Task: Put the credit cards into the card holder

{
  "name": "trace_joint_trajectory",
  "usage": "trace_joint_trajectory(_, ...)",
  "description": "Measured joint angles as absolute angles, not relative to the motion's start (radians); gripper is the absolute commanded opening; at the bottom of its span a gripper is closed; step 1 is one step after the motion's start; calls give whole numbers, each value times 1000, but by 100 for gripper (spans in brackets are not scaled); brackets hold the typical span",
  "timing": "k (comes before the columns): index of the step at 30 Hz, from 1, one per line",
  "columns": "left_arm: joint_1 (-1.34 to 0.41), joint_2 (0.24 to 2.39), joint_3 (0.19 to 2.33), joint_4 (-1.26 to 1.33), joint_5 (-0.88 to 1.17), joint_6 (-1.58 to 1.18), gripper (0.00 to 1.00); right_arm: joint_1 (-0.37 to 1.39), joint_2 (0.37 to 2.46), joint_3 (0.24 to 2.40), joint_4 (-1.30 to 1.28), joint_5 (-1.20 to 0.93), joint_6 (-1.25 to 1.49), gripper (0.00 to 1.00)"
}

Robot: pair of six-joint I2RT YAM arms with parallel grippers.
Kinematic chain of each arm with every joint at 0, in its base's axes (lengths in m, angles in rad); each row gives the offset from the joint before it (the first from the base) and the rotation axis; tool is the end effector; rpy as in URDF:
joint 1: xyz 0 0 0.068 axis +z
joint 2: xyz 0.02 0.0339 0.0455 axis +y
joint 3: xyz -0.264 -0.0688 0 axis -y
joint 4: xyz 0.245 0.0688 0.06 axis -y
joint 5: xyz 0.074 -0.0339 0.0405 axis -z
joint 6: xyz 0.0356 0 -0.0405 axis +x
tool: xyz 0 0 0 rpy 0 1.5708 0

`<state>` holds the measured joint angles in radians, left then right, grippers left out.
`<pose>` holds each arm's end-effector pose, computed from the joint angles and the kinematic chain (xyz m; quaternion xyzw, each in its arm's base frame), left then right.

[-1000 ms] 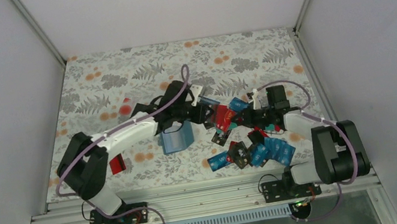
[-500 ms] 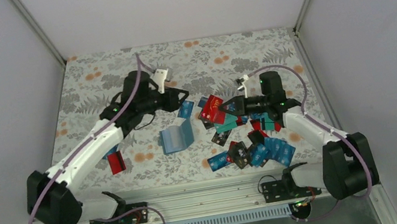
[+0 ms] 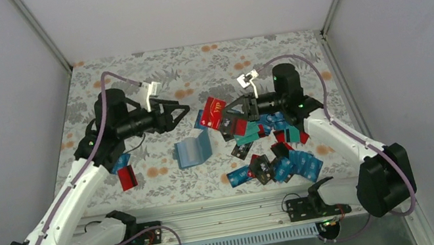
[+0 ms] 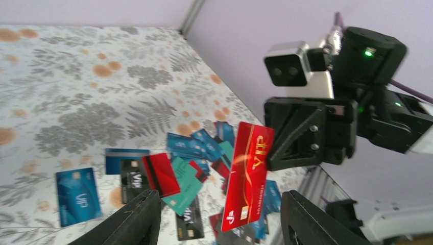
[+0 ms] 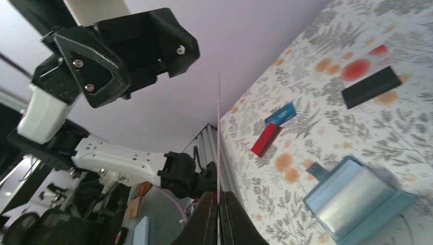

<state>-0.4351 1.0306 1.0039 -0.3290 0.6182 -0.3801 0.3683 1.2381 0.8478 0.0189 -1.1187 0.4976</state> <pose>0.1974 -0.1145 0.3575 0.1951 0.7771 -0.4449 0.4002 0.2372 0.1259 0.2928 -0.2537 0.7176 0.5983 0.2505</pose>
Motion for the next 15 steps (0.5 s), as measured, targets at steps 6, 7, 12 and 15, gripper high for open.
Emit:
trace_joint_trajectory(6, -436, 1012, 950, -289, 773, -377, 61, 416, 1249, 875, 33, -1180, 486, 4)
trace_joint_trajectory(7, -442, 1012, 936, -277, 798, -376, 61, 424, 1251, 884, 33, -1186, 485, 4)
trace_joint_trajectory(12, -487, 1017, 902, -256, 863, -361, 48, 459, 1257, 926, 35, -1219, 478, 4)
trace_joint_trajectory(15, -511, 1024, 903, -236, 876, -349, 34, 474, 1262, 943, 33, -1231, 467, 4)
